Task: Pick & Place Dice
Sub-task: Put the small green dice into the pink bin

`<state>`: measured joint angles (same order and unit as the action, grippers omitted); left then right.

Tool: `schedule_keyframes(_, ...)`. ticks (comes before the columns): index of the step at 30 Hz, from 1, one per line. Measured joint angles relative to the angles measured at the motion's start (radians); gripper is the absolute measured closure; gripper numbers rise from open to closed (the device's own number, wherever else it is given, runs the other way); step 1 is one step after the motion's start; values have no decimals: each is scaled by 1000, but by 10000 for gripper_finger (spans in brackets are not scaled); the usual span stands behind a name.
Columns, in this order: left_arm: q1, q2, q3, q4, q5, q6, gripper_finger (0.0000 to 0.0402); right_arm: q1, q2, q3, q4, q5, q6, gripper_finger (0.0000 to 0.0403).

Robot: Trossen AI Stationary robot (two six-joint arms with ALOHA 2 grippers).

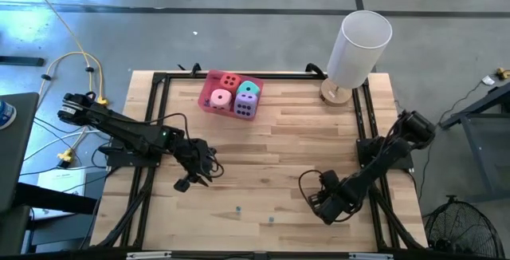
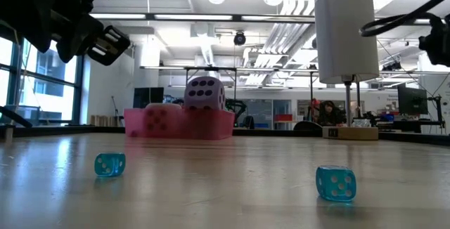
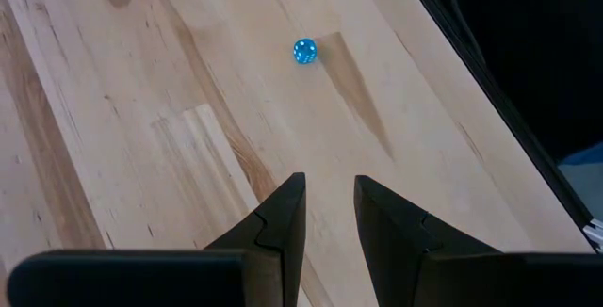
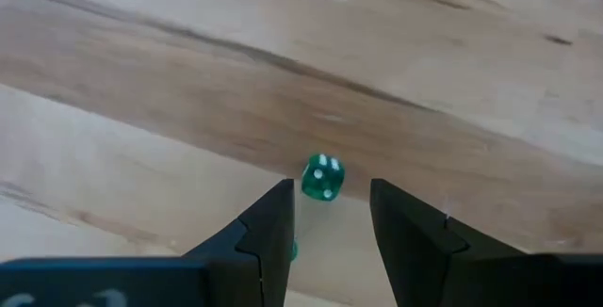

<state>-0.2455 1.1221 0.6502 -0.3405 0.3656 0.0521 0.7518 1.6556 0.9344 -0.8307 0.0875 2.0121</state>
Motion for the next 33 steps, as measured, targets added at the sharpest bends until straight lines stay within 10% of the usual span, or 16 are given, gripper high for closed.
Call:
schedule_keyframes(24,-1,0,0,6,1,-50,313,-16,-2,-100,167,-20,5,274)
schedule_keyframes(33,-1,0,0,5,-1,-49,313,-16,-1,-101,158,-38,-22,367)
